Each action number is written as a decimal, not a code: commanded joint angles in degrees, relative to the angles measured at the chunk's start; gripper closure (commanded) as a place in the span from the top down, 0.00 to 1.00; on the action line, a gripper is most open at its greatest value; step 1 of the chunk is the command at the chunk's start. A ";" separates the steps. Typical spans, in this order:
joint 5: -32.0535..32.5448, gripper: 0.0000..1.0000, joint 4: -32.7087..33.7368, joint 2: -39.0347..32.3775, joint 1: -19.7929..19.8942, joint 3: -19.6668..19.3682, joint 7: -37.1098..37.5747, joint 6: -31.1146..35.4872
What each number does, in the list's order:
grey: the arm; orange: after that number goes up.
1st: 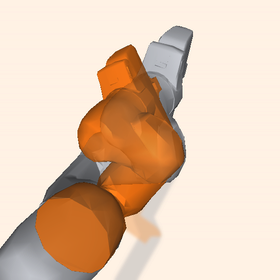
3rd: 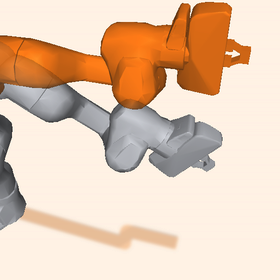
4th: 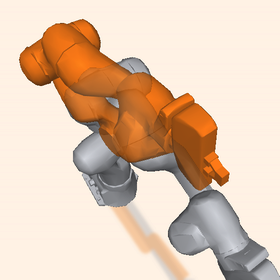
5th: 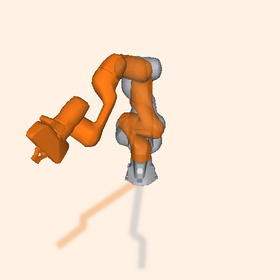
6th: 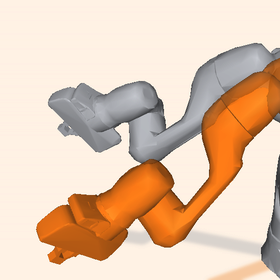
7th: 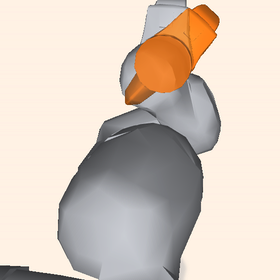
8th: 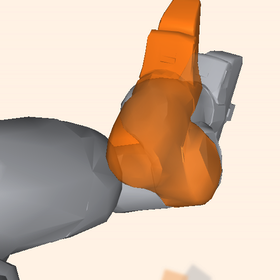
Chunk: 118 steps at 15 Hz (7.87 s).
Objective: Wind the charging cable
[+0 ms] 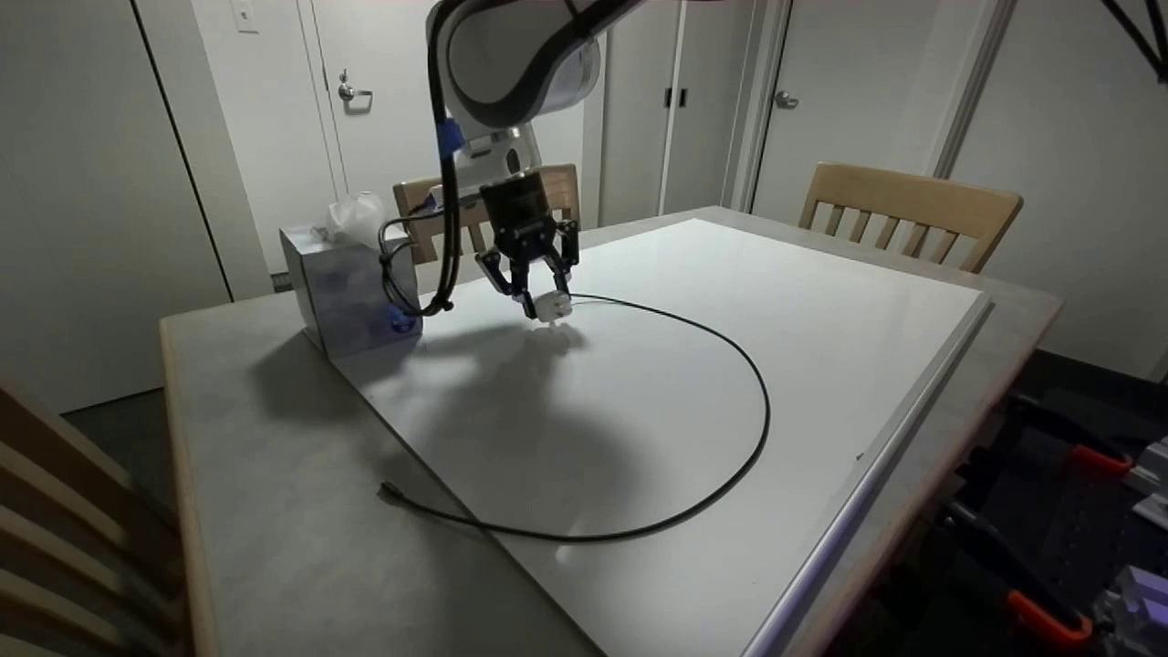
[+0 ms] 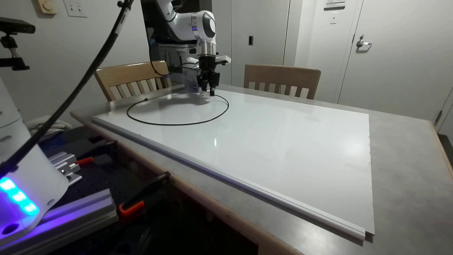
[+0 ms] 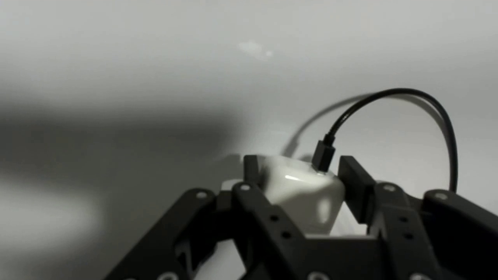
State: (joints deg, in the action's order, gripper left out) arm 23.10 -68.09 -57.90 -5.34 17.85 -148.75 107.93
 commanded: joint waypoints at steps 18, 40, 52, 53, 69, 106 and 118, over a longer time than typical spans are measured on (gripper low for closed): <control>-7.89 1.00 4.80 1.84 7.15 -1.48 -0.06 2.76; 12.44 1.00 3.97 -0.95 14.99 23.60 -0.35 0.33; 18.27 1.00 6.92 -9.47 13.17 37.81 -0.08 -7.91; 19.70 1.00 7.11 -10.51 13.11 39.56 -0.08 -8.72; 33.69 1.00 5.83 -13.28 10.74 44.58 -0.78 -13.79; 26.91 1.00 -1.41 -15.79 6.94 47.56 19.92 -10.48; 28.52 1.00 -0.67 -18.55 6.22 45.90 19.27 -2.53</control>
State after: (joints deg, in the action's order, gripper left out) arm 51.00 -69.68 -75.58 1.75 63.91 -129.28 103.72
